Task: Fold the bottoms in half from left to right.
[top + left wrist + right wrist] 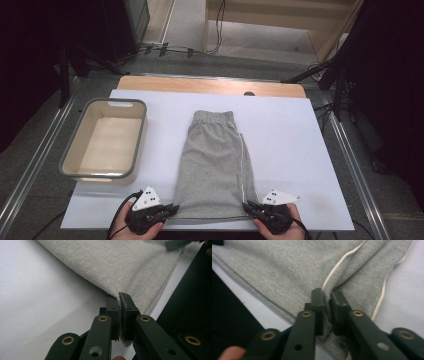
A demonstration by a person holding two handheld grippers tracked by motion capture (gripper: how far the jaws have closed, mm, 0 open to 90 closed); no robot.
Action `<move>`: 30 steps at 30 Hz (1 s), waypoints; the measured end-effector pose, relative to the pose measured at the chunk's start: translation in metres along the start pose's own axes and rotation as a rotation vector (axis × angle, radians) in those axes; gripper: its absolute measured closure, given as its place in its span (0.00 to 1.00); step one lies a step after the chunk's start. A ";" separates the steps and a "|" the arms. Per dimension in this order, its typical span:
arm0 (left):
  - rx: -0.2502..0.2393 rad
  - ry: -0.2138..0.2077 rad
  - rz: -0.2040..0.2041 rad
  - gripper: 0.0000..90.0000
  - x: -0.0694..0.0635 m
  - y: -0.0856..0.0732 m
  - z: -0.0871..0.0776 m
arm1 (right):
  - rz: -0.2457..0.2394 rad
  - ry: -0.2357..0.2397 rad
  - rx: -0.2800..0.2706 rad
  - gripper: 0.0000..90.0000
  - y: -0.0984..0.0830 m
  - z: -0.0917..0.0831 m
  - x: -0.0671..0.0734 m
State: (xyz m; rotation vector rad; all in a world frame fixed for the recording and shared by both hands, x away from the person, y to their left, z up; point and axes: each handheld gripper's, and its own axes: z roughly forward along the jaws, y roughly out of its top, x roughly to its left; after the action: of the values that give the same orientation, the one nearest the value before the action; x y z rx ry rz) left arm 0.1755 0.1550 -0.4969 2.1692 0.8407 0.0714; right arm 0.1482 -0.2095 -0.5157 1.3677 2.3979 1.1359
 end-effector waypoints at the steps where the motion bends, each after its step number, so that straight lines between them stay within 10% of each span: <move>1: 0.001 0.000 -0.001 0.96 0.000 0.000 0.001 | -0.005 0.000 0.001 0.94 0.000 -0.001 0.000; 8: -0.021 -0.007 -0.013 0.60 -0.003 0.000 0.005 | 0.017 -0.005 -0.070 0.94 0.002 -0.023 -0.004; 13: 0.001 -0.002 -0.034 0.51 -0.004 -0.001 0.012 | 0.015 -0.030 -0.082 0.94 -0.001 -0.036 -0.006; 18: 0.007 0.003 -0.014 0.60 -0.011 0.001 0.019 | 0.048 -0.053 -0.022 0.94 -0.007 -0.034 -0.013; 22: 0.021 -0.032 -0.009 0.93 -0.012 0.003 0.019 | 0.061 -0.050 0.036 0.94 -0.011 -0.026 -0.017; 30: 0.011 -0.054 0.028 0.97 -0.007 0.003 -0.005 | 0.036 -0.049 0.051 0.94 -0.010 -0.021 -0.009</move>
State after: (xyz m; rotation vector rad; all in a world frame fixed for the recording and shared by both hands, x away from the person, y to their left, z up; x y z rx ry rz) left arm 0.1704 0.1525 -0.4902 2.1839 0.7823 0.0217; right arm 0.1367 -0.2307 -0.5096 1.4426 2.3933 1.0430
